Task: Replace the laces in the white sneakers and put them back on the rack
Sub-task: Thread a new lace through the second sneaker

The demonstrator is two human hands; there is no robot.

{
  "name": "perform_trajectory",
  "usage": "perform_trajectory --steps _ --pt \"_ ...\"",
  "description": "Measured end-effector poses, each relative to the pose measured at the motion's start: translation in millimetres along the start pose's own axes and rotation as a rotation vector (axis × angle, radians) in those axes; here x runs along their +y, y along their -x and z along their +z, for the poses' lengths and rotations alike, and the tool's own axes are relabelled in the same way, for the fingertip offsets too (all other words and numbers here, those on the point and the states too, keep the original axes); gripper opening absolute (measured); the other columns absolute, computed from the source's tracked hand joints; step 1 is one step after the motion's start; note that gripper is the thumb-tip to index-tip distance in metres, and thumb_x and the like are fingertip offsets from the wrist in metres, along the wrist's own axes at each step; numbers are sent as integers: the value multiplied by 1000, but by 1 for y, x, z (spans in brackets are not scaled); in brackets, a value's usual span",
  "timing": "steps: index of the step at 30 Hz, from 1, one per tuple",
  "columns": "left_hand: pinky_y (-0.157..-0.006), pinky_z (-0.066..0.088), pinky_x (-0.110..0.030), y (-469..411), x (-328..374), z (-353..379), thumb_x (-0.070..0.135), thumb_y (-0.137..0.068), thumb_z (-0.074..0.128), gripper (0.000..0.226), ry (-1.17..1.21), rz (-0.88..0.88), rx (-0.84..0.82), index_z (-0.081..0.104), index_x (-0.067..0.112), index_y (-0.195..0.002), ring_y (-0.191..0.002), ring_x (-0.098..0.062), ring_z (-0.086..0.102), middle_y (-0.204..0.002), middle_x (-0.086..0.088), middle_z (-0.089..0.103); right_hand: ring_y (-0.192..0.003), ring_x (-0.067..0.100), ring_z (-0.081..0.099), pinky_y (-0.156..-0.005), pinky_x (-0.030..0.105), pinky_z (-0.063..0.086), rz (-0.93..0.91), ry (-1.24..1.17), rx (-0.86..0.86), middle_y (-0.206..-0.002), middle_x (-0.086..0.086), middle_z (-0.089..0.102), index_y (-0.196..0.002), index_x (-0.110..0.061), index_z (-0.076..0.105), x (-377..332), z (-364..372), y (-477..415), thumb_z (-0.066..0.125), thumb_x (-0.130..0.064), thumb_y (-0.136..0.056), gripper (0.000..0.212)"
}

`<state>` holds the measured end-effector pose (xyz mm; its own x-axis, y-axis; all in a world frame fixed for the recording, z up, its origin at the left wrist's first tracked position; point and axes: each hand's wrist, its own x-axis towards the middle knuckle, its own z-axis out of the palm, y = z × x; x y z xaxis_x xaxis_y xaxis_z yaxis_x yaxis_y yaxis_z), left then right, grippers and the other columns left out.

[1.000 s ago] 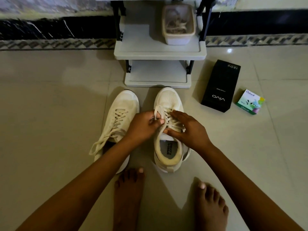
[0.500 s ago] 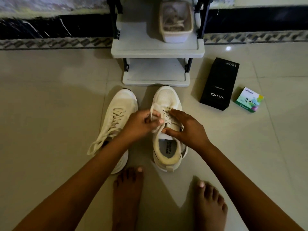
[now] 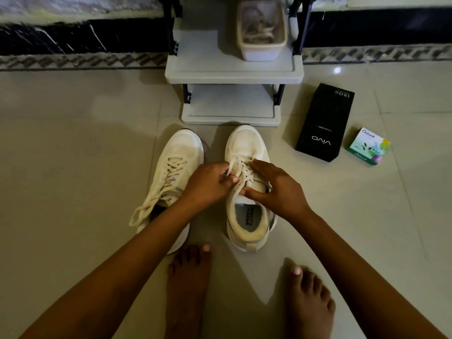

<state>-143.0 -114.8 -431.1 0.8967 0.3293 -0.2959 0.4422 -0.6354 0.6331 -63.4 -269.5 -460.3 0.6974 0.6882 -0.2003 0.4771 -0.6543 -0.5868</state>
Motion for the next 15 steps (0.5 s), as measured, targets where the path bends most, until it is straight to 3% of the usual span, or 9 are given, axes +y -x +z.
perform_trajectory --steps 2,6,7,10,12,15 --pt "-78 49 -34 1 4 -4 21 -93 56 20 145 -20 -32 64 3 -95 -83 -22 62 -88 -9 66 -129 13 42 -95 26 40 2 12 10 -146 -10 40 -143 -32 36 0 0 1 61 -56 -80 72" --pt "-63 48 -10 7 6 -7 14 -94 55 11 573 -149 -76 65 14 -97 -70 3 62 -80 9 65 -129 14 43 -95 26 41 -4 -21 5 -147 -9 40 -143 -31 36 1 2 2 62 -54 -81 71" --pt "-61 47 -9 8 4 -5 15 -94 54 11 579 -169 -68 65 15 -99 -70 3 61 -79 10 64 -129 14 43 -96 27 41 -13 -34 -4 -146 -8 40 -142 -30 36 1 4 1 63 -53 -80 71" --pt "-78 49 -22 7 -2 -8 25 -92 57 12 413 -179 -17 62 21 -103 -88 -8 60 -93 7 63 -123 16 49 -97 27 42 -3 -196 -10 -140 -3 48 -134 -20 49 3 2 1 70 -45 -78 65" --pt "-78 47 -22 5 -1 -14 31 -89 61 18 400 -167 -80 61 23 -105 -90 -7 59 -96 9 63 -116 16 52 -97 27 45 25 -361 7 -131 0 54 -116 -16 60 8 -5 1 73 -36 -77 46" --pt "-71 44 -14 8 5 -14 32 -82 69 26 300 -81 -205 60 23 -105 -84 2 56 -92 15 61 -115 15 50 -95 24 44 62 -410 -32 -127 1 50 -92 -16 60 13 -11 2 70 -21 -82 15"
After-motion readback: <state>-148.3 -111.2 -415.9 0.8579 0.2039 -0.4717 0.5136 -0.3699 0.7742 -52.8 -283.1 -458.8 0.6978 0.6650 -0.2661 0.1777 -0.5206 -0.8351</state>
